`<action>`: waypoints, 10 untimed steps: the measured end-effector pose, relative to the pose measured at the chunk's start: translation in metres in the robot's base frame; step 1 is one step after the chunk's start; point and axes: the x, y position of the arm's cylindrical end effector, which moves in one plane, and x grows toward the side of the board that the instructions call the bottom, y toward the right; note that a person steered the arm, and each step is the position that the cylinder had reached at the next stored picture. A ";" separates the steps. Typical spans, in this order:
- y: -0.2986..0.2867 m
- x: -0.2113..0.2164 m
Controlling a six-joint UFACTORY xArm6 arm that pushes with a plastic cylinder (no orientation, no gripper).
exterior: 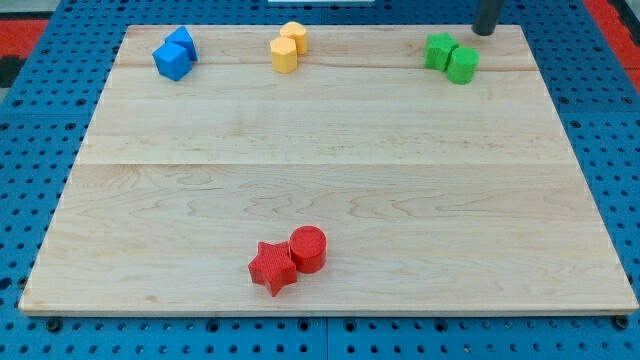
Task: Push green star diagonally below blue cube
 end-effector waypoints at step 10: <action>-0.198 0.087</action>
